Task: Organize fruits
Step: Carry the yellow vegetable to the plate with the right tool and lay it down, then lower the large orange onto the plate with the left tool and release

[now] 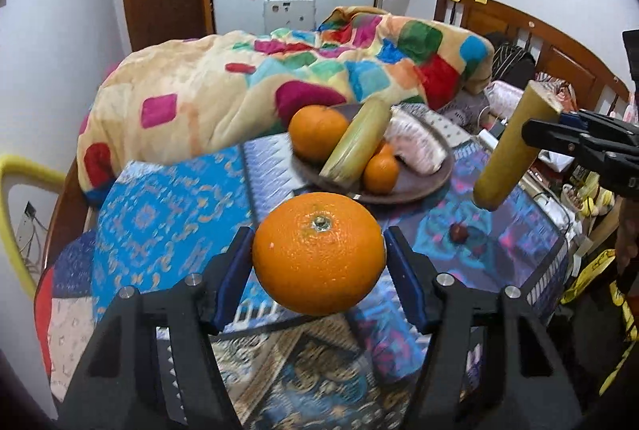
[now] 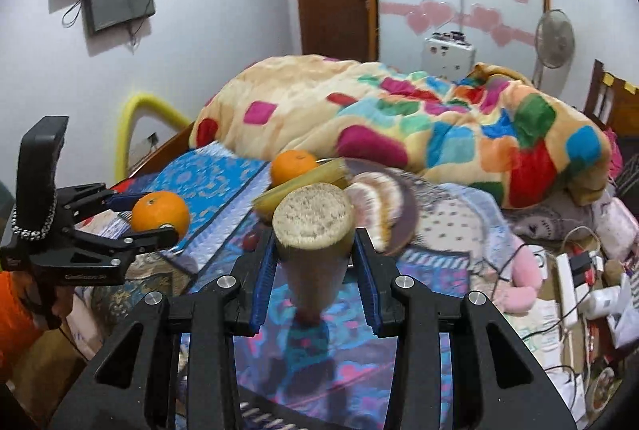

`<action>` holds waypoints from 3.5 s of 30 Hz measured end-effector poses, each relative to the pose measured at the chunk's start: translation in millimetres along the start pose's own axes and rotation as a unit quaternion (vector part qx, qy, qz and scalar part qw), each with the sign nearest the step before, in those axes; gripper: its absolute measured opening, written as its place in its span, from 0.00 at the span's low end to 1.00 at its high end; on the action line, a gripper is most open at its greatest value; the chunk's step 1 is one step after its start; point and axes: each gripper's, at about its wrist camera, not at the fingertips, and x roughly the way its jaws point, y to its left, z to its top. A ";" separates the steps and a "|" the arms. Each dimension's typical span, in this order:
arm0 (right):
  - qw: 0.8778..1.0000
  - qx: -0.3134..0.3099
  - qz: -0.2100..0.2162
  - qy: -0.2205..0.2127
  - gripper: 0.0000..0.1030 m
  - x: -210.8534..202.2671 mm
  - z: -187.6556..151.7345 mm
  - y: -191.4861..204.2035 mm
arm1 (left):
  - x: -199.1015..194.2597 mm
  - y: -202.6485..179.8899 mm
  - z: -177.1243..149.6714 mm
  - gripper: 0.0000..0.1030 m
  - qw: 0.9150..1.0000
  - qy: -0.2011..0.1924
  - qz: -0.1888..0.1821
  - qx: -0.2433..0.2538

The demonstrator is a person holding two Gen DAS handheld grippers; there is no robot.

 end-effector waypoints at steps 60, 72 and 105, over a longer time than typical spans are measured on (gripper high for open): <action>1.000 0.014 -0.022 0.002 0.42 76.9 -1.0 -79.3 | 104.0 -33.6 131.6 0.63 0.999 -0.012 0.039 0.005; 1.000 -0.003 -0.027 -0.005 0.42 95.8 16.8 -83.3 | 173.1 -20.2 143.9 0.63 0.998 0.047 0.026 -0.029; 1.000 -0.002 -0.026 -0.013 0.43 63.0 11.5 -55.8 | 87.6 -24.7 109.9 0.68 1.000 0.005 0.013 -0.010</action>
